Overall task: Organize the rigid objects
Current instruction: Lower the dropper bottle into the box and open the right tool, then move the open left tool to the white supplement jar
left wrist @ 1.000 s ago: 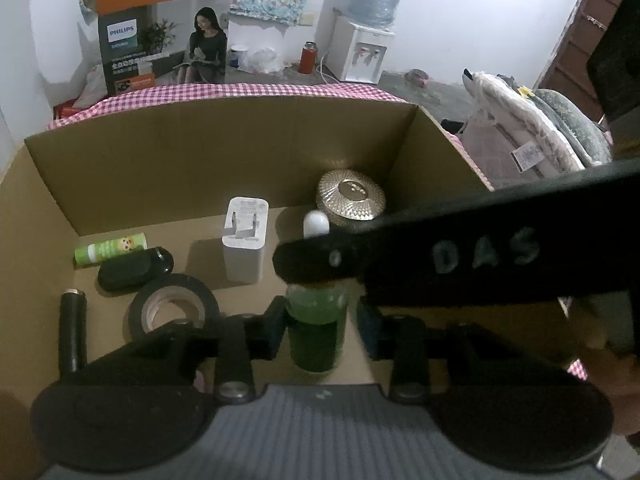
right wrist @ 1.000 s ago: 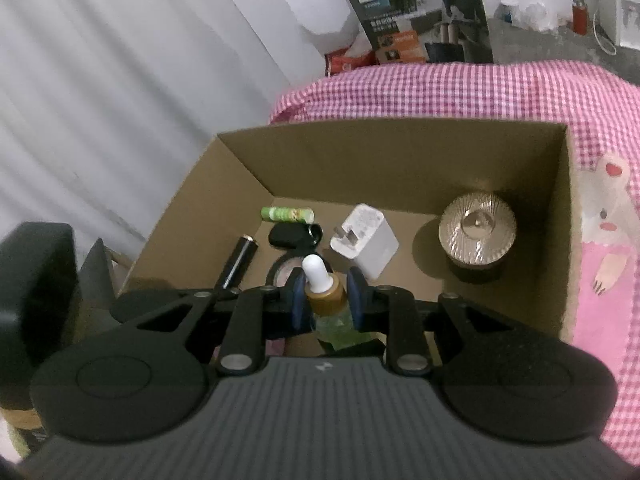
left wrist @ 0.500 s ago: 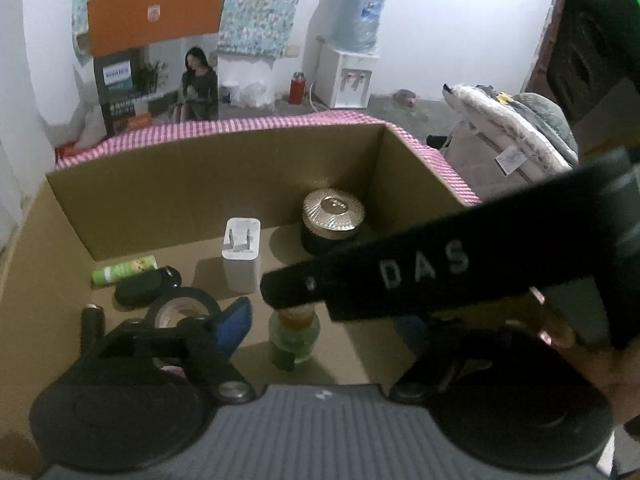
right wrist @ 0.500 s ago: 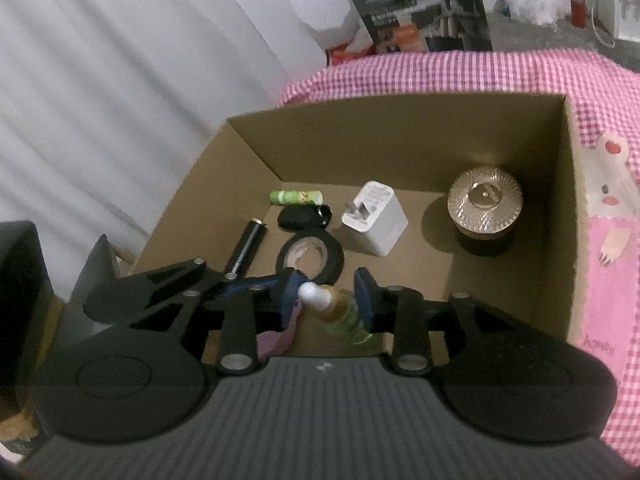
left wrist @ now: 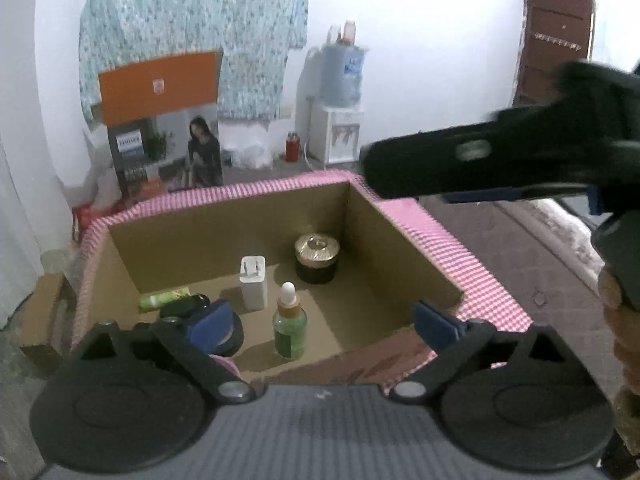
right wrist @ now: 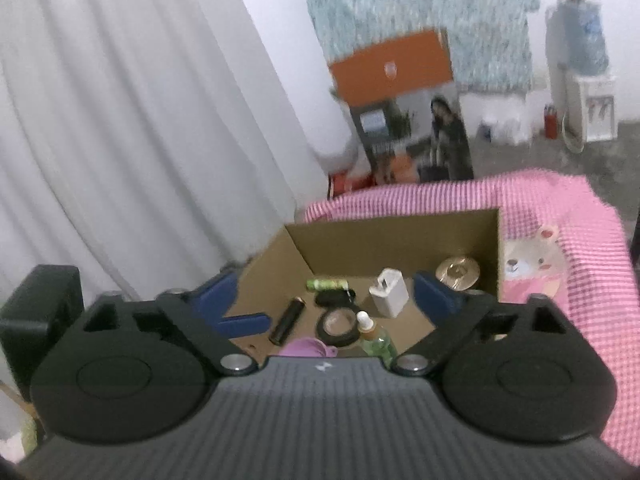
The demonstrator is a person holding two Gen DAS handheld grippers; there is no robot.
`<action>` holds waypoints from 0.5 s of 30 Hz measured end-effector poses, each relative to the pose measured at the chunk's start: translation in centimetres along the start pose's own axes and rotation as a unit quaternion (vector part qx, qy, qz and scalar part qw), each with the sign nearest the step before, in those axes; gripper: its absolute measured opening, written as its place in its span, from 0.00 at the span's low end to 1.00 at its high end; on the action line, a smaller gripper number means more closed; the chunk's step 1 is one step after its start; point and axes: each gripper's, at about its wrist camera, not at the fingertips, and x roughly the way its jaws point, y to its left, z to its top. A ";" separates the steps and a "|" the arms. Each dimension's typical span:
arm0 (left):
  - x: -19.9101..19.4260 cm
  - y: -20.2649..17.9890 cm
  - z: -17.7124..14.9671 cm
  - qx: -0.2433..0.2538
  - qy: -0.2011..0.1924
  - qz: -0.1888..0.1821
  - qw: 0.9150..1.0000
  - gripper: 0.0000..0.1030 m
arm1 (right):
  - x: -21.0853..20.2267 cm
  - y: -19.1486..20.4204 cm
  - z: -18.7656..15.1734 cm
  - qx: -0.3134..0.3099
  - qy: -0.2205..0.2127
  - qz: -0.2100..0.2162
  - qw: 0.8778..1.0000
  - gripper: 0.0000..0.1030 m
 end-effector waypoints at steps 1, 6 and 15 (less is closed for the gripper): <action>-0.7 -0.1 -0.2 0.000 -0.005 -0.001 1.000 0.98 | -1.1 0.3 -0.3 -0.001 -0.012 -0.002 1.000 0.99; -4.1 -0.1 -2.0 -0.005 -0.023 0.000 1.000 0.99 | -4.4 1.7 -1.9 -0.028 -0.031 -0.038 0.998 0.99; -6.9 1.6 -5.4 -0.019 -0.025 0.031 0.999 0.99 | -4.8 5.7 -4.7 -0.130 -0.018 -0.141 0.981 0.99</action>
